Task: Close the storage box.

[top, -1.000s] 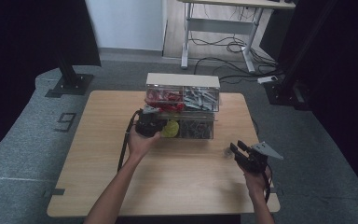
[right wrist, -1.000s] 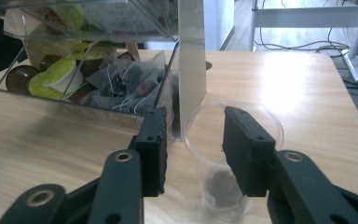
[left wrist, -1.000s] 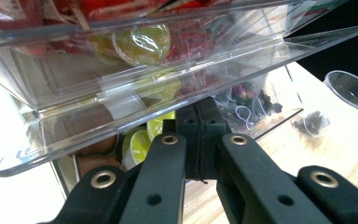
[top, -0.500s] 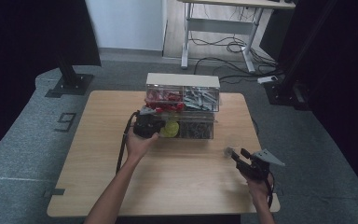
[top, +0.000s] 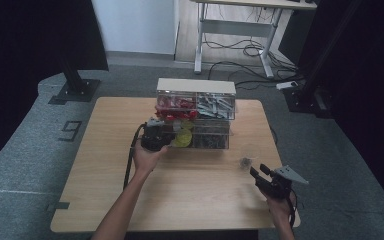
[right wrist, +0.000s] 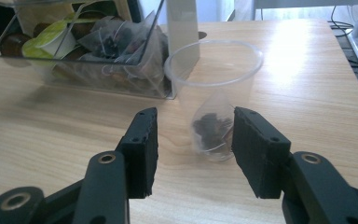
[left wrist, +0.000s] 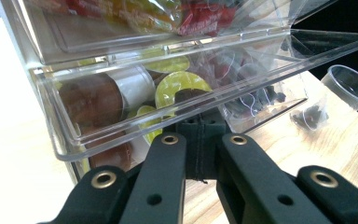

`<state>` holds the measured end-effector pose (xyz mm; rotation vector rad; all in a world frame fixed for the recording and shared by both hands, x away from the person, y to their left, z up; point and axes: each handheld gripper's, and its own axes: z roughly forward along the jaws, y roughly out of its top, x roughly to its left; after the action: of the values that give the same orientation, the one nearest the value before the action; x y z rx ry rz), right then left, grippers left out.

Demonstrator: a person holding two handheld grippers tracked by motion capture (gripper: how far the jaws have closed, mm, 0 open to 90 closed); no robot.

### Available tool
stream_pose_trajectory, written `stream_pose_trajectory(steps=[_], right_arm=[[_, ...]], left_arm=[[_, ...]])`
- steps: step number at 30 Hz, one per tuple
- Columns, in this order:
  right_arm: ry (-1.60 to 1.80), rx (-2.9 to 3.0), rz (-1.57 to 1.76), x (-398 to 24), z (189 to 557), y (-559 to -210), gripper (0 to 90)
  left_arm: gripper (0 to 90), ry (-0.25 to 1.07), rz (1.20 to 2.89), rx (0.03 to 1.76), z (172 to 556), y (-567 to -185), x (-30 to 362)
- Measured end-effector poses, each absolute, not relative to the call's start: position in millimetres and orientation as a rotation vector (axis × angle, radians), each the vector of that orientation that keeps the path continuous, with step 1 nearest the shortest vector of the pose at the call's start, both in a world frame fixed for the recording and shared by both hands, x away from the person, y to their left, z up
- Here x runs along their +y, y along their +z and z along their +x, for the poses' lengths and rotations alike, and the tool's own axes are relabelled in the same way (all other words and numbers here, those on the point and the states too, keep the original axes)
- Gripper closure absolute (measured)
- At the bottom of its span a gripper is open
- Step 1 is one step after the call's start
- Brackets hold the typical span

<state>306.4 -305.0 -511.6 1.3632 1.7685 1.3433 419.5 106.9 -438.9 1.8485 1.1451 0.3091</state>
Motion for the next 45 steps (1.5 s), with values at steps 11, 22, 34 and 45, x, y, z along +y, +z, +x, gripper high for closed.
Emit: stream_pose_trajectory(steps=[11, 22, 34, 45], right_arm=[[1.371, 1.807, 1.323, -293, 302, -511, 50.7], [1.370, 1.834, 1.316, -287, 301, -516, 51.1], [1.361, 1.883, 1.293, -279, 300, -518, 51.1], [1.363, 1.896, 1.296, -277, 301, -521, 51.1]], left_arm=[[90.0, 0.297, 1.857, 1.156, 417, -451, 106], [90.0, 0.292, 1.859, 1.171, 413, -462, 109], [90.0, 0.294, 1.867, 1.184, 412, -474, 110], [90.0, 0.265, 1.867, 1.198, 412, -488, 111]])
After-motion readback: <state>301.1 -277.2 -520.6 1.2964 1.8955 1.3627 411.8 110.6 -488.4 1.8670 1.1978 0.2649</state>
